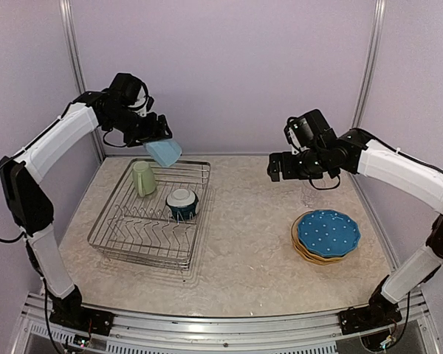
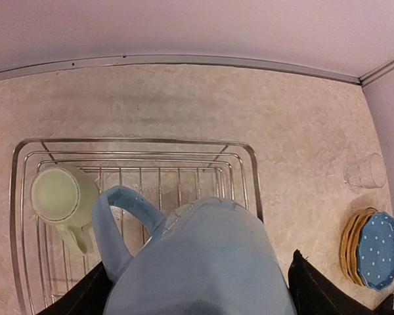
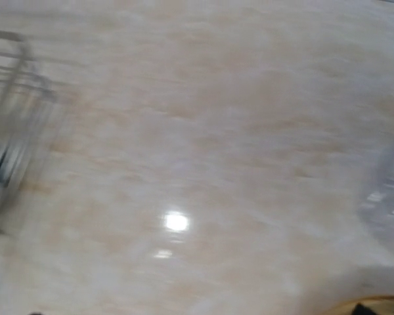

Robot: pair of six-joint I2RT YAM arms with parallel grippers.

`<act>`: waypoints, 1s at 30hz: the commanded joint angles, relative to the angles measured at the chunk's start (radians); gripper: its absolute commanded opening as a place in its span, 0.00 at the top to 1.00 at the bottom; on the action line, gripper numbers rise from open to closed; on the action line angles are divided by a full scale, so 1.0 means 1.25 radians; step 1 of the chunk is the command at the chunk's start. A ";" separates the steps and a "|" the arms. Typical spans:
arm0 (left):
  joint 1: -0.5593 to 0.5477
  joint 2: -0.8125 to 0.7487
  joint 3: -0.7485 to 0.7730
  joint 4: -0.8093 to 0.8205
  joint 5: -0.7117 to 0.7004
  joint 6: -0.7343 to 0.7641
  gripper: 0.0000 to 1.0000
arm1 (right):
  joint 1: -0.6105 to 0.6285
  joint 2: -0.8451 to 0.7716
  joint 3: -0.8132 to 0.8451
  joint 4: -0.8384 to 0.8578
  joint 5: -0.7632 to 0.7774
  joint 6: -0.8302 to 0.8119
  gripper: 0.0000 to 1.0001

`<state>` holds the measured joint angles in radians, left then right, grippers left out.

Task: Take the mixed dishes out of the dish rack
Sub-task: Grab the cup from the dish rack, then pass from the left arm to the right

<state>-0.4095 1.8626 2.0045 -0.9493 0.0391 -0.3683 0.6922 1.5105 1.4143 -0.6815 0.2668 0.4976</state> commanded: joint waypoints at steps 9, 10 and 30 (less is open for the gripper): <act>0.034 -0.240 -0.250 0.239 0.325 -0.042 0.59 | 0.087 0.111 -0.028 0.477 -0.346 0.227 0.00; 0.037 -0.251 -0.269 0.255 0.344 -0.052 0.60 | 0.087 0.119 -0.048 0.580 -0.381 0.264 0.00; 0.091 -0.238 -0.438 0.530 0.633 -0.256 0.66 | 0.121 0.433 0.001 1.342 -0.602 0.691 0.09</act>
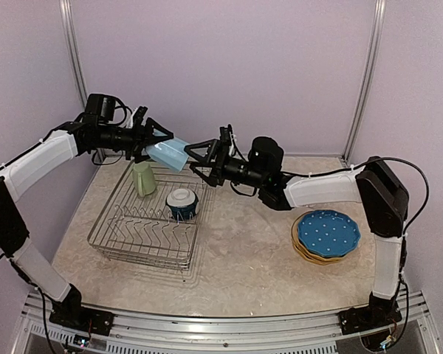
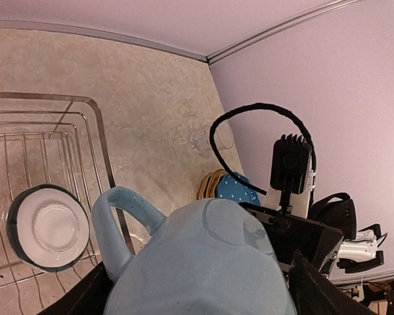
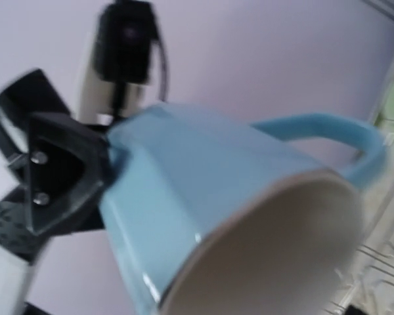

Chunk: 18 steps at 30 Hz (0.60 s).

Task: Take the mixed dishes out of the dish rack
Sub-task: Pass from the left arm to the right

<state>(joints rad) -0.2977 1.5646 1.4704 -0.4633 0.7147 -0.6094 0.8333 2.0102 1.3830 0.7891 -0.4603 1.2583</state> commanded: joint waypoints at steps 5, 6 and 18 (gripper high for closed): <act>0.004 0.013 -0.042 0.193 0.108 -0.104 0.67 | 0.009 0.071 0.019 0.261 -0.008 0.148 0.25; 0.004 0.013 -0.042 0.192 0.106 -0.103 0.67 | 0.008 0.075 0.019 0.267 -0.006 0.153 0.26; 0.005 0.053 -0.030 0.183 0.130 -0.088 0.68 | 0.007 0.101 0.035 0.327 -0.040 0.175 0.56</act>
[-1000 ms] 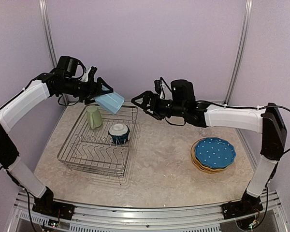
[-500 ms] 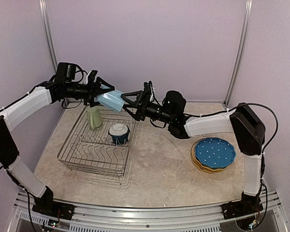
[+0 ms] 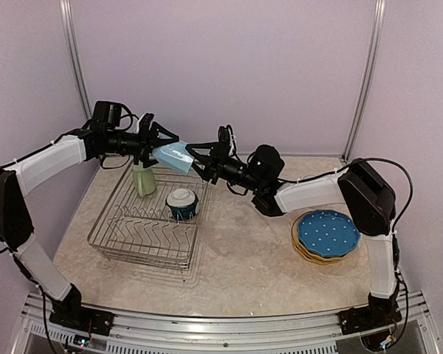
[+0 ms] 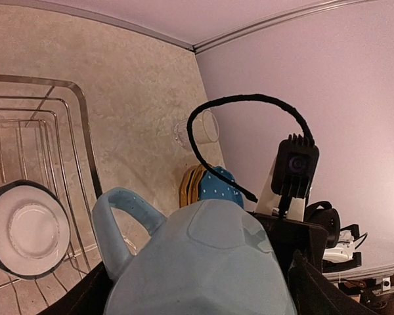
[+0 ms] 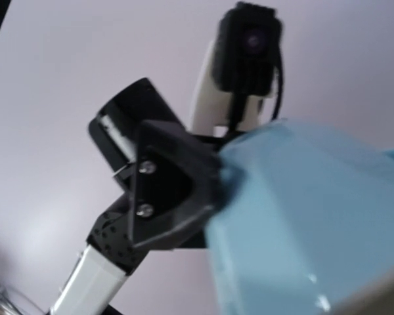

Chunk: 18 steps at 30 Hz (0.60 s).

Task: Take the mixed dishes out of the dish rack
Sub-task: Pass from the left arm to the right

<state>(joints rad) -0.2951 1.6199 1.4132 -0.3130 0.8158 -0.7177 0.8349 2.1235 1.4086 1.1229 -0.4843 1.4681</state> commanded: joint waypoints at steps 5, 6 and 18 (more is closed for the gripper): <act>-0.001 0.014 0.013 0.070 0.054 -0.003 0.68 | 0.004 -0.008 -0.013 0.062 -0.015 -0.009 0.65; -0.002 0.014 0.012 0.070 0.052 -0.002 0.68 | 0.004 -0.013 -0.019 0.062 -0.011 -0.012 0.68; -0.009 0.007 0.003 0.069 0.028 0.007 0.65 | 0.003 -0.028 -0.056 0.081 0.008 -0.017 1.00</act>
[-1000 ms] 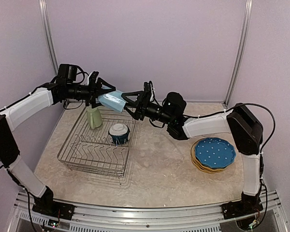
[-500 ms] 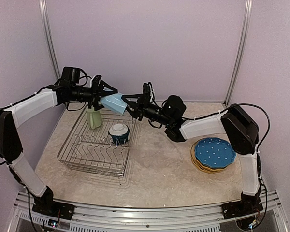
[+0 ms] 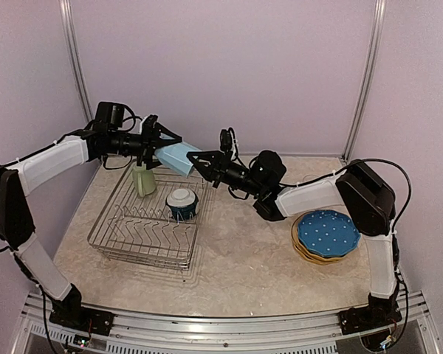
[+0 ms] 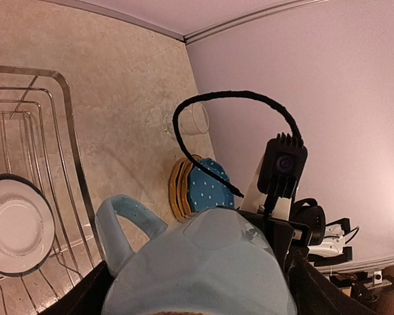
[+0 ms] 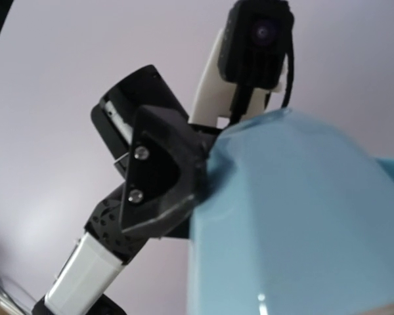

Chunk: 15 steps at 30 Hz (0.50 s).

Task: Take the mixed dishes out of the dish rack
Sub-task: Pass from the left arm to the right

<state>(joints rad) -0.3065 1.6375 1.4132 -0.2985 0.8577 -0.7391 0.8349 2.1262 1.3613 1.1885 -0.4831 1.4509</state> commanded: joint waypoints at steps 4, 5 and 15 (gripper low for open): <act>0.000 -0.016 0.000 0.054 -0.018 0.034 0.59 | -0.003 -0.051 -0.036 0.010 0.017 -0.028 1.00; 0.000 -0.019 0.000 0.053 -0.021 0.038 0.55 | -0.004 -0.058 -0.042 0.004 0.021 -0.037 1.00; -0.003 -0.056 -0.009 0.037 -0.052 0.093 0.02 | -0.014 -0.119 -0.090 -0.037 0.038 -0.090 1.00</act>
<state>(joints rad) -0.3264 1.6283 1.4078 -0.2920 0.8478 -0.6956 0.8345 2.0357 1.2682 1.1389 -0.4610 1.3724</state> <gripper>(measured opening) 0.930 0.039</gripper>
